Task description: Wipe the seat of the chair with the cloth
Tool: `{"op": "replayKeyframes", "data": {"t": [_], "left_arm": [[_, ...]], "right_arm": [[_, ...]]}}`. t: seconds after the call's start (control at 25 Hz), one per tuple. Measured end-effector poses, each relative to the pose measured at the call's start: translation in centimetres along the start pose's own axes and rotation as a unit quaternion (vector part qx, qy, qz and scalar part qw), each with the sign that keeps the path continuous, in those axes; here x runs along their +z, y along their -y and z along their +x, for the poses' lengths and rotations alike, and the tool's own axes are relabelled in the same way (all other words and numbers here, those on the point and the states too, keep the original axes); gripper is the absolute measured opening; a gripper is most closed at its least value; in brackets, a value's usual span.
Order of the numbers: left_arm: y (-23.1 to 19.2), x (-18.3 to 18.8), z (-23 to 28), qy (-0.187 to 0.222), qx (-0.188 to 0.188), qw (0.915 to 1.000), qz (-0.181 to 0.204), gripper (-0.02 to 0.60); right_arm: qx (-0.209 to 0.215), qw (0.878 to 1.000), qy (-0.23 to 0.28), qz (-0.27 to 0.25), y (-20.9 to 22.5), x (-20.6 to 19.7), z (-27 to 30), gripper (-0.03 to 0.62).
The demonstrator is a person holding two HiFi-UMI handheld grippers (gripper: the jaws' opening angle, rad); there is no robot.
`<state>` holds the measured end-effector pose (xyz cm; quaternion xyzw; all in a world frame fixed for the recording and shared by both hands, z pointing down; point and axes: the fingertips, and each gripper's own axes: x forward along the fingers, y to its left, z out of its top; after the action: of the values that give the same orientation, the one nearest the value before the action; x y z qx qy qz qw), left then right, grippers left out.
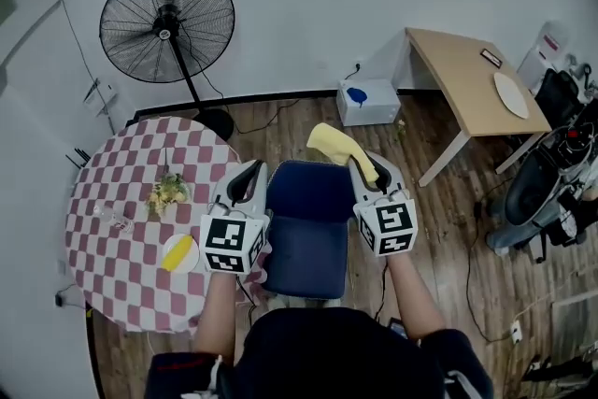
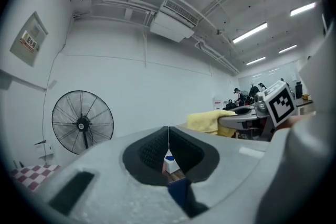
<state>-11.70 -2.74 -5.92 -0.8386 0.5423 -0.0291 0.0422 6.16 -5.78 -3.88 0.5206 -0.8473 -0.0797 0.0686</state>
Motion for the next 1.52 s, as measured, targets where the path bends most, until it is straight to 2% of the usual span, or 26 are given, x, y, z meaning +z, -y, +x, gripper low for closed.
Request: {"op": "replayKeyframes", "data": {"t": [0.2,0.72,1.52], "left_arm": [[0.0,1.6,-1.5,0.024,0.009,0.9995,0.017,0.018],[0.7,2.4,-1.7,0.026,0.016,0.9974,0.066,0.02],[0.2,1.8,-0.3,0.025,0.011,0.9962,0.083,0.02]], "right_arm": [[-0.004,1.0,0.011,-0.012,-0.2,0.8,-1.2,0.075],[-0.003,1.0,0.025,-0.005,-0.6,1.7,-1.4,0.075],[-0.002,1.0,0.028,-0.015,-0.9,1.6,0.8,0.075]]}}
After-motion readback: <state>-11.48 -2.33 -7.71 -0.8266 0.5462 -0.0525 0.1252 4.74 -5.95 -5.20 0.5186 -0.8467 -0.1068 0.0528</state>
